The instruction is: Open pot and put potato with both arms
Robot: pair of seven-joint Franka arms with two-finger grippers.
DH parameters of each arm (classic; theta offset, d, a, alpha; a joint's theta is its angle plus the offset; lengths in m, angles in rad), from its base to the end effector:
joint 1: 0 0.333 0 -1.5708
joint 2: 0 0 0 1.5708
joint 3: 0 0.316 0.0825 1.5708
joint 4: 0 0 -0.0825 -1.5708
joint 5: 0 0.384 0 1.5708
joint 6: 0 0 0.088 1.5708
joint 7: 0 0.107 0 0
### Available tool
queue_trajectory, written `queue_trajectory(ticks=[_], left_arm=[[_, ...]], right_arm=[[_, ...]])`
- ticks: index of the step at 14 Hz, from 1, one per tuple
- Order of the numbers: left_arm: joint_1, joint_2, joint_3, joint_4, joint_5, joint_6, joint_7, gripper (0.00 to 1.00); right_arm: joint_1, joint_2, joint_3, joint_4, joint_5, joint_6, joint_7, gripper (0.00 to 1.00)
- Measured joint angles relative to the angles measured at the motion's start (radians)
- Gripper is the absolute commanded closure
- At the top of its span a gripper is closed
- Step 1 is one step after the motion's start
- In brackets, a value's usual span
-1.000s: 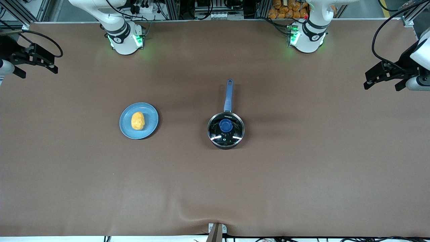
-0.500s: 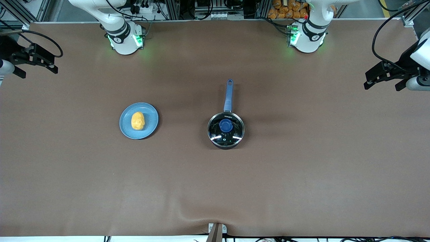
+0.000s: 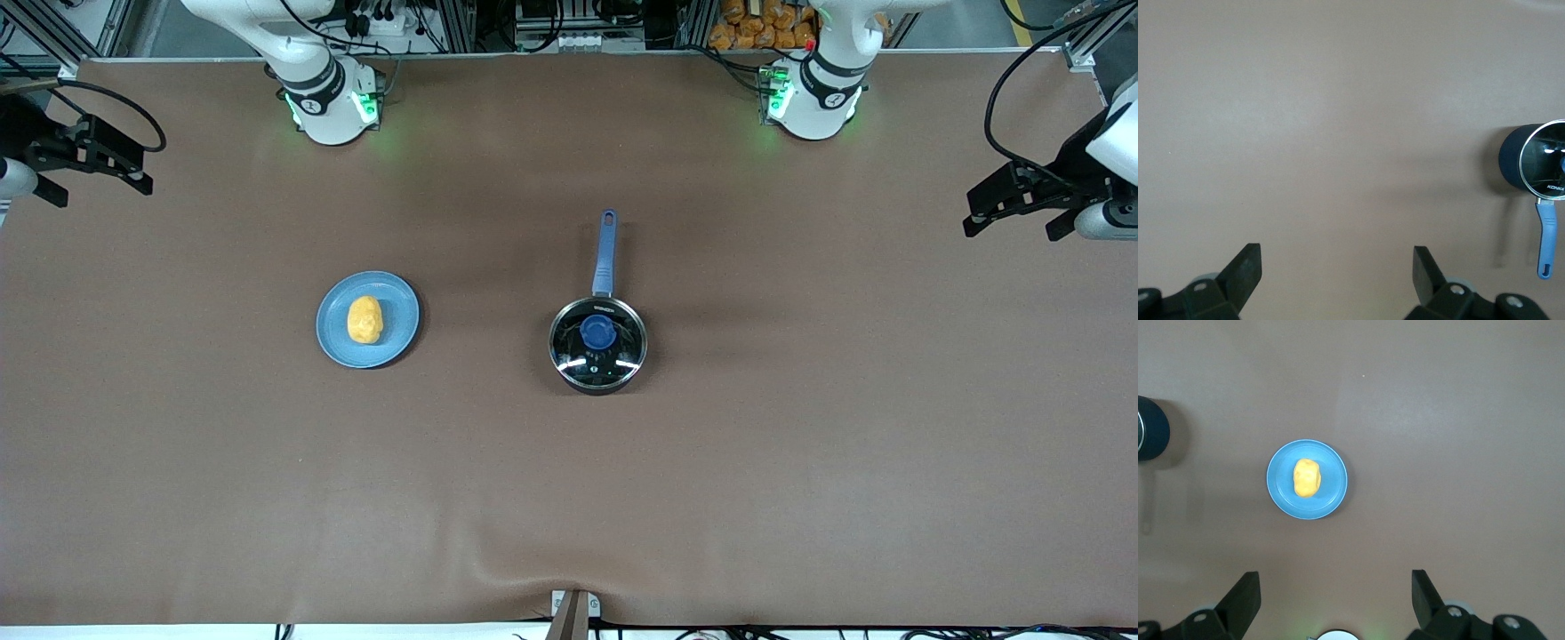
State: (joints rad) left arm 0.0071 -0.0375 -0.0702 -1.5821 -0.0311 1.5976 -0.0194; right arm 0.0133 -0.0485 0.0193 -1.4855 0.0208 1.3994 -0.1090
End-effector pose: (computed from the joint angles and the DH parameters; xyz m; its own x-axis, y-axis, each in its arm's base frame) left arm 0.5445 -0.0385 0.6422 0.9977 -0.0429 0.0523 -0.0444 -0.9986 0.0295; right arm 0.5202 0.0198 0.6754 0.9889 0.1445 -0.0352 0.1438 -0.9893 -0.0237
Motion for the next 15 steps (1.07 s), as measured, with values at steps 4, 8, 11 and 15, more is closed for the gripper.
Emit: queue_trajectory(ticks=[4,8,11,15], left_arm=[[0.000,0.000,0.000,0.000,0.000,0.000,0.000,0.00],[0.000,0.003,0.001,-0.002,-0.003,0.000,0.000,0.00],[0.004,0.054,0.001,-0.004,-0.005,0.007,0.000,0.00],[0.003,0.146,-0.002,-0.004,-0.005,0.073,0.000,0.00]], right_arm=[[0.000,0.000,0.000,0.000,0.000,0.000,0.001,0.00],[0.000,0.000,0.000,0.000,0.000,0.000,0.001,0.00],[0.000,0.000,0.000,0.000,0.000,0.000,0.001,0.00],[0.000,0.000,-0.001,0.000,0.000,0.000,0.001,0.00]])
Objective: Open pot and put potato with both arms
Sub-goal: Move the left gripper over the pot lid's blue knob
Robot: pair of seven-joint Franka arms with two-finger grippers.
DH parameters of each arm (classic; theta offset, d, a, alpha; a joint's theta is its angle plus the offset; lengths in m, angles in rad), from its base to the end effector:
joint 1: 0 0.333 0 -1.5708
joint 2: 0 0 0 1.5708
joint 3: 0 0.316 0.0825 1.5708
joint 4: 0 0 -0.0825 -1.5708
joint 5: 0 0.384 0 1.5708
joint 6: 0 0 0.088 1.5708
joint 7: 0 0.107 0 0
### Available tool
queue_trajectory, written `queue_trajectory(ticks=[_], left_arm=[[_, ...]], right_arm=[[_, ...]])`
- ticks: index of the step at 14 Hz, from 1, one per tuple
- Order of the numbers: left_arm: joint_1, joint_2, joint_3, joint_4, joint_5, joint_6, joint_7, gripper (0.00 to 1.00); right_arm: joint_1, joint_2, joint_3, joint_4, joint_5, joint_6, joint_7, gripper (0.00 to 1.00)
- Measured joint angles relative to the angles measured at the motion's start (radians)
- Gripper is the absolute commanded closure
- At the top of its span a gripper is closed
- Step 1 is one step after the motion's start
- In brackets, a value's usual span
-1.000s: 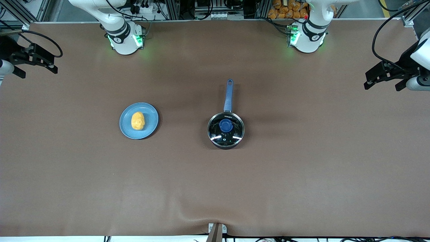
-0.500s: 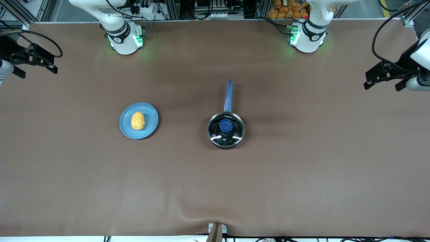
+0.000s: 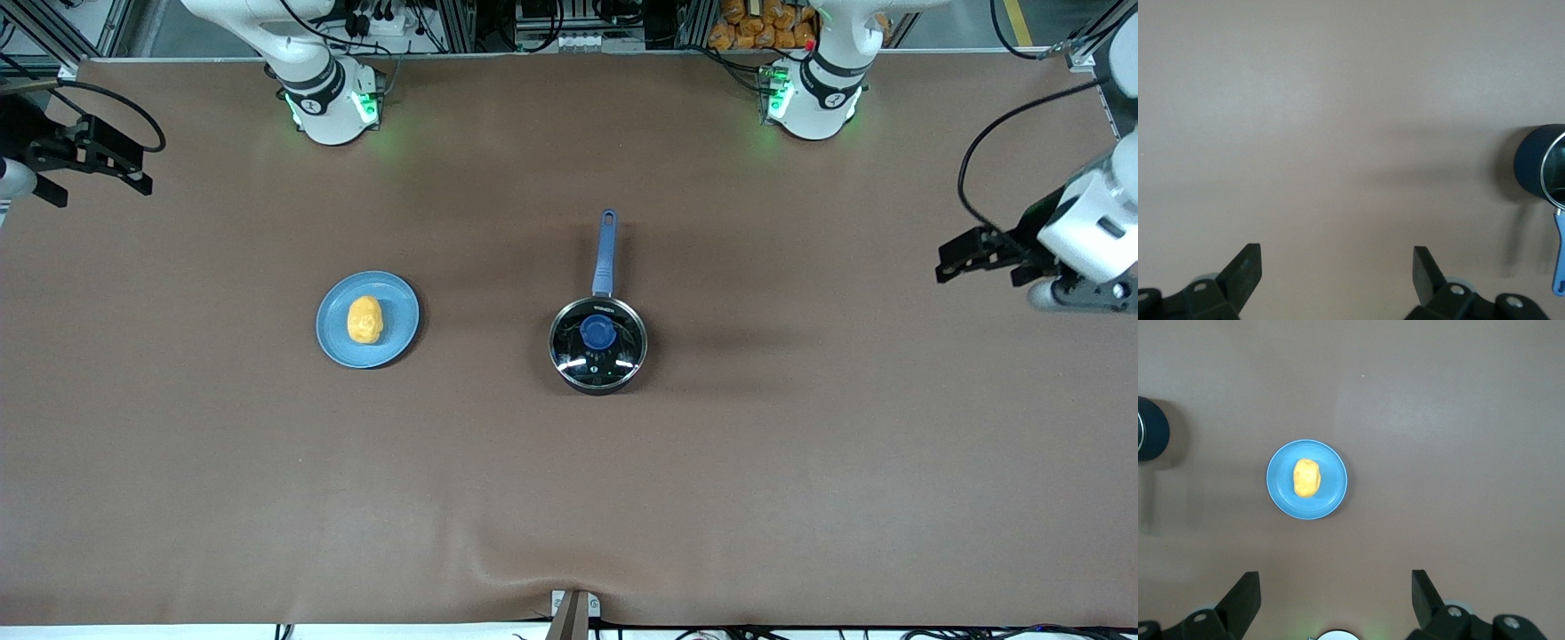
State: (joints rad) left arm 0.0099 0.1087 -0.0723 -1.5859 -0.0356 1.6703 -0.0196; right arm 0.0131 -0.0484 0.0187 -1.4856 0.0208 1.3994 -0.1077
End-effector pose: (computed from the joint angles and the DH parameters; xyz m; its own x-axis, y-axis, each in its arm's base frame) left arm 0.5916 -0.0384 0.5638 0.9989 -0.0390 -0.0249 -0.0379 -0.9984 0.0427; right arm 0.5202 0.0194 0.6753 0.9892 0.1425 -0.0354 0.1417 -0.9896 -0.0237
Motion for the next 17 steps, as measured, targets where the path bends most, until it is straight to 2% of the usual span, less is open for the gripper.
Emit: queue_trajectory(ticks=[5,11,17], left_arm=[[-0.064,0.082,-0.012,0.000,0.000,0.062,-0.057,0.00],[-0.262,0.167,-0.018,0.010,0.017,0.118,-0.350,0.00],[-0.431,0.311,-0.018,0.105,0.017,0.163,-0.583,0.00]], right_arm=[[0.000,0.000,-0.001,0.000,0.000,0.000,0.000,0.00],[-0.001,0.000,-0.002,0.000,0.000,0.000,0.001,0.00],[-0.001,0.000,-0.002,0.000,0.000,0.000,0.001,0.00]])
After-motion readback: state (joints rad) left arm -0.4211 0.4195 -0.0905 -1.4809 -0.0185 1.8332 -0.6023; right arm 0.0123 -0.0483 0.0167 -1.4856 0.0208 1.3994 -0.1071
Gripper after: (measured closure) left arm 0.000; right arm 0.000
